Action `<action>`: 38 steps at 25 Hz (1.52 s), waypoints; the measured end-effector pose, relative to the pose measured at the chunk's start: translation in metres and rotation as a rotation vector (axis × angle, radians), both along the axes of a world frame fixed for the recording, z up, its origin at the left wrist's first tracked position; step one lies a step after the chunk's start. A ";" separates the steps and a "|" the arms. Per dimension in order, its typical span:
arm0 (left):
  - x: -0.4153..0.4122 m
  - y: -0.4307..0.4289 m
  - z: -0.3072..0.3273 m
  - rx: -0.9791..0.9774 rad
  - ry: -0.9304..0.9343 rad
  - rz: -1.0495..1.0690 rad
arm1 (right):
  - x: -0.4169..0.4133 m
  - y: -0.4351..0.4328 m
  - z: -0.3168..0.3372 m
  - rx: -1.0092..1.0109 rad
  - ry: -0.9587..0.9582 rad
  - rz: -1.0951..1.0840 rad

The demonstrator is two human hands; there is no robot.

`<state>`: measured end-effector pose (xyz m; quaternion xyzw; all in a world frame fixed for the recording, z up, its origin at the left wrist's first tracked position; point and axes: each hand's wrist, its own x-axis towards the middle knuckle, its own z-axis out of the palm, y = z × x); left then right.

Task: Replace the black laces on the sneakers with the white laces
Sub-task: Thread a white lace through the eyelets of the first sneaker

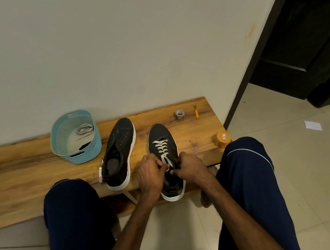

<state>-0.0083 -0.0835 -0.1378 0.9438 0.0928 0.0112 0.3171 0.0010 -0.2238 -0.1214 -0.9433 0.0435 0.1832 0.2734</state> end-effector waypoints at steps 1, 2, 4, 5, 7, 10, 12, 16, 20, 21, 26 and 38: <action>0.002 0.003 -0.001 -0.077 0.032 0.016 | 0.000 0.000 0.000 -0.006 0.003 0.001; 0.004 0.006 -0.002 -0.148 0.072 0.023 | 0.001 0.000 0.000 -0.013 0.002 -0.002; 0.008 0.012 -0.005 -0.278 0.148 0.020 | 0.002 0.001 0.000 -0.021 -0.007 -0.024; 0.009 0.015 -0.006 -0.323 0.172 0.011 | 0.003 0.002 -0.001 -0.023 -0.015 -0.038; 0.010 0.018 -0.007 -0.376 0.186 -0.016 | 0.005 0.003 -0.002 -0.021 -0.048 -0.066; 0.020 0.018 -0.005 -0.393 0.141 -0.019 | 0.013 0.005 -0.004 0.011 -0.102 -0.130; 0.031 0.015 -0.001 -0.344 0.102 -0.021 | 0.023 0.007 -0.005 0.051 -0.135 -0.184; 0.052 0.017 0.003 -0.286 0.043 -0.069 | 0.041 0.010 -0.007 0.115 -0.207 -0.276; 0.062 0.027 0.008 -0.357 0.073 -0.148 | 0.058 0.012 -0.009 0.123 -0.226 -0.283; 0.062 0.031 0.013 -0.367 0.072 -0.154 | 0.059 0.012 -0.009 0.122 -0.214 -0.283; 0.058 0.104 0.049 -0.151 -0.178 0.082 | 0.047 0.040 0.015 -0.046 -0.439 -0.122; 0.014 0.167 0.043 -0.046 0.226 -0.024 | 0.009 0.134 -0.002 -0.110 -0.256 0.618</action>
